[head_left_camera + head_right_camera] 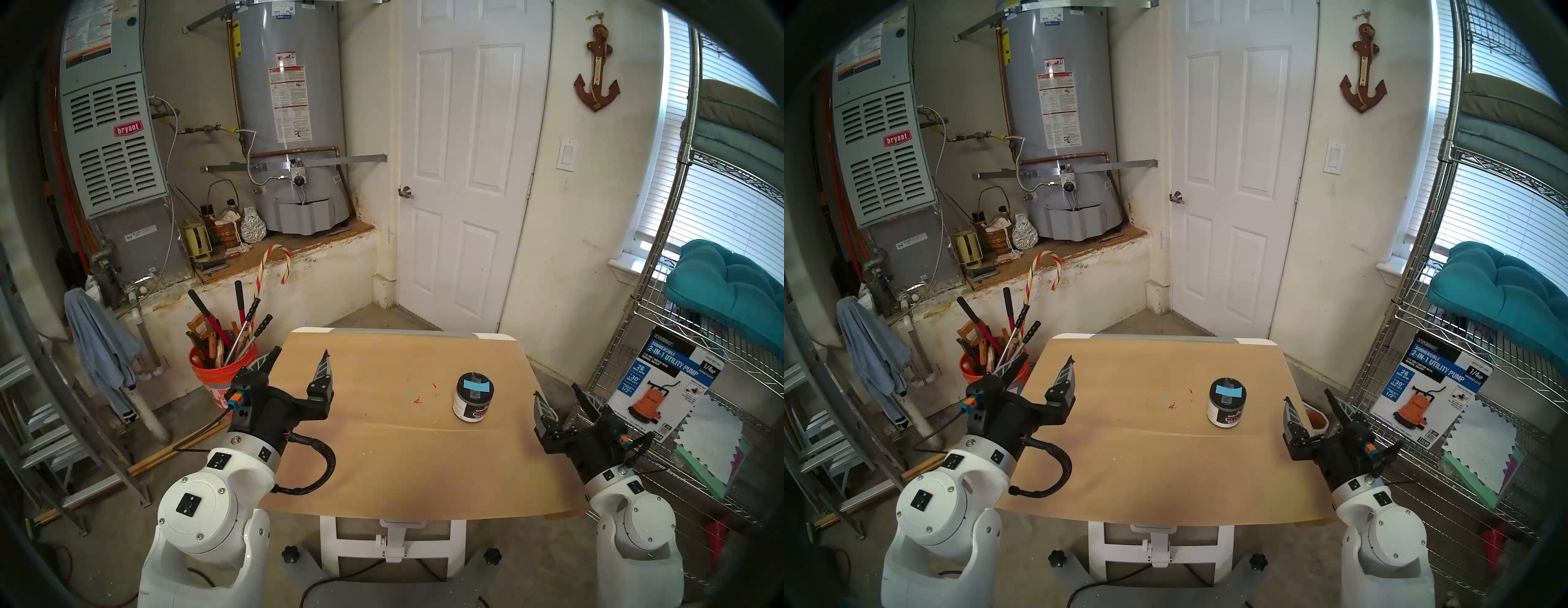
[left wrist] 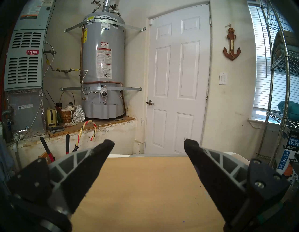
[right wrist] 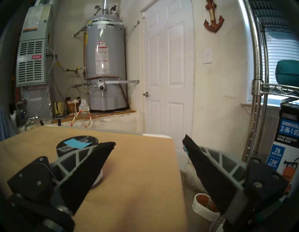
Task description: Open paint jar
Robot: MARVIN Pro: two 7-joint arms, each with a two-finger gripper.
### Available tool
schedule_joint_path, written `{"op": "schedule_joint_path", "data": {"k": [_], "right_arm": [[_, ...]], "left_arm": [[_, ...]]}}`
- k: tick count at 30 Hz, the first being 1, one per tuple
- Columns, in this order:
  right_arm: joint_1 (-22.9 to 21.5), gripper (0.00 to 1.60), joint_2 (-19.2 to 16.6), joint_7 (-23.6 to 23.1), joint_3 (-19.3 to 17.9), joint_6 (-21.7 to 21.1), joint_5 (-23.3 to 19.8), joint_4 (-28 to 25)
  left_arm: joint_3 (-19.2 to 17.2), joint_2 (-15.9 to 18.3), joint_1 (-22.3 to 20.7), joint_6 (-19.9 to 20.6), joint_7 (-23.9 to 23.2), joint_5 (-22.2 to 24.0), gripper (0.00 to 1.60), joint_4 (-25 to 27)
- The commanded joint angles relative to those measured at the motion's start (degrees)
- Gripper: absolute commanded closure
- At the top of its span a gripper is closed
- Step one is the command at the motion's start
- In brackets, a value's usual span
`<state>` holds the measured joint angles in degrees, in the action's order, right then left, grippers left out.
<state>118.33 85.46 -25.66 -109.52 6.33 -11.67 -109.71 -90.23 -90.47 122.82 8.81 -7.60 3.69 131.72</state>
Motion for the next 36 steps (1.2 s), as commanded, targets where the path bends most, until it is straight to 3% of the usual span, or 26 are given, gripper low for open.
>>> {"op": "schedule_joint_path", "data": {"k": [1,12,23,28,36], "right_arm": [[-4.2,0.0,-3.7,-4.5,1.1,-2.0,-2.4,2.4],[-8.0,0.0,-4.3,-4.0,4.9,-4.5,1.8,6.1],[-12.4,0.0,-3.4,-2.1,8.9,-3.3,5.8,11.7],[-13.3,0.0,-3.3,-1.7,9.9,-3.2,6.9,12.5],[-14.1,0.0,-4.4,-1.5,11.4,-7.0,9.6,11.4]], "left_arm": [[-0.1,0.1,0.0,-0.1,0.1,-0.2,0.0,1.1],[-0.1,0.0,0.0,-0.1,0.0,-0.2,0.0,1.1],[-0.1,0.0,0.0,-0.1,0.0,-0.2,0.0,1.1],[-0.1,0.0,0.0,-0.1,0.0,-0.2,0.0,1.1],[-0.1,-0.1,0.0,-0.1,0.0,-0.2,0.0,1.1]]}}
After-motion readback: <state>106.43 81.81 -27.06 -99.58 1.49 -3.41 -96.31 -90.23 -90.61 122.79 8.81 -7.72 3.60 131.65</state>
